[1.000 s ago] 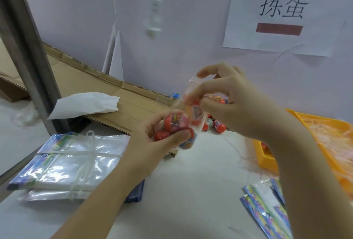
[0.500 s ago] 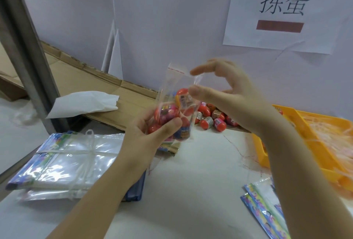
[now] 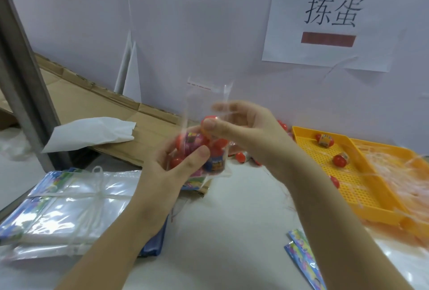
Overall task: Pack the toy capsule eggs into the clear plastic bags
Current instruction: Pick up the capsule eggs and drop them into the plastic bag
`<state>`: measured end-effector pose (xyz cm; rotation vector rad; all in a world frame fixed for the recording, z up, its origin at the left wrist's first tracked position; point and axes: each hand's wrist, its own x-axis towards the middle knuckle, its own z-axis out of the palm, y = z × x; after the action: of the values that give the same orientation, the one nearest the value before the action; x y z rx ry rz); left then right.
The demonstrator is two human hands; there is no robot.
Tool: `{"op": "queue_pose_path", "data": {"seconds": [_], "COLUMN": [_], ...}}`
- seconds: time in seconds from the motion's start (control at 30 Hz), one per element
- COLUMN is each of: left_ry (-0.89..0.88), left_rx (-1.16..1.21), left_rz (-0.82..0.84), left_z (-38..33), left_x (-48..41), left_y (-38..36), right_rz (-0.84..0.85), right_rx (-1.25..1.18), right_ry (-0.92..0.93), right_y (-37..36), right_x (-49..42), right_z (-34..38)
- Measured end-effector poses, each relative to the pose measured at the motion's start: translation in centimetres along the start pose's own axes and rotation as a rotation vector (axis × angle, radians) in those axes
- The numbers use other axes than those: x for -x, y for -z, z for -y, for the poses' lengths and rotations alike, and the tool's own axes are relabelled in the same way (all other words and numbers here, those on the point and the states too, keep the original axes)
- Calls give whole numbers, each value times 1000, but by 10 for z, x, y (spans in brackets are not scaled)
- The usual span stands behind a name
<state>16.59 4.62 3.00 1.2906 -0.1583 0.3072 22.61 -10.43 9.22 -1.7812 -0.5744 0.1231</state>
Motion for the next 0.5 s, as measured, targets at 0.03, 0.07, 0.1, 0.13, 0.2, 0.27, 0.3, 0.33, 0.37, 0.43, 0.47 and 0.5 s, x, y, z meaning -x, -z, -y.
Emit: {"op": "queue_pose_path", "data": {"seconds": [0.03,0.07,0.1,0.13,0.2,0.27,0.3,0.33,0.37,0.43,0.47,0.5], "left_ry": [9,20,24,22,19,27,31,33,34,56,77,99], "left_rx": [-1,-6,-14,-24,-20,24,47,59,57,53,60,67], "left_rz": [13,21,17,-3,-80,-148,-171,-196,-215,-222,-216,-204], "left_z": [-1,-1,-1,-1,3,9,13,15,18,21,22,23], "left_x": [1,2,2,1,0,-1,-2,-2,-1,-1,0,0], "left_y": [-1,-2,-3,-4,-5,-5,-5,-5,-6,-8,-10,-11], "right_rz": [-7,-30,-53,-65,-50,-10,0,-3,-16,-53,-76,-102], "right_rx": [-41,-72,-83,-85,-70,-34,-28,-33,-55,-132,-167,-200], "right_ry": [26,54,72,79,52,-11,-42,-72,-102,-141,-155,-173], "right_y": [-1,-1,-1,-1,0,-1,-1,-1,0,5,7,9], "right_x": [0,0,1,2,5,8,10,12,15,22,26,30], "right_z": [1,2,2,2,2,-1,-3,-6,-10,-16,-19,-22]}}
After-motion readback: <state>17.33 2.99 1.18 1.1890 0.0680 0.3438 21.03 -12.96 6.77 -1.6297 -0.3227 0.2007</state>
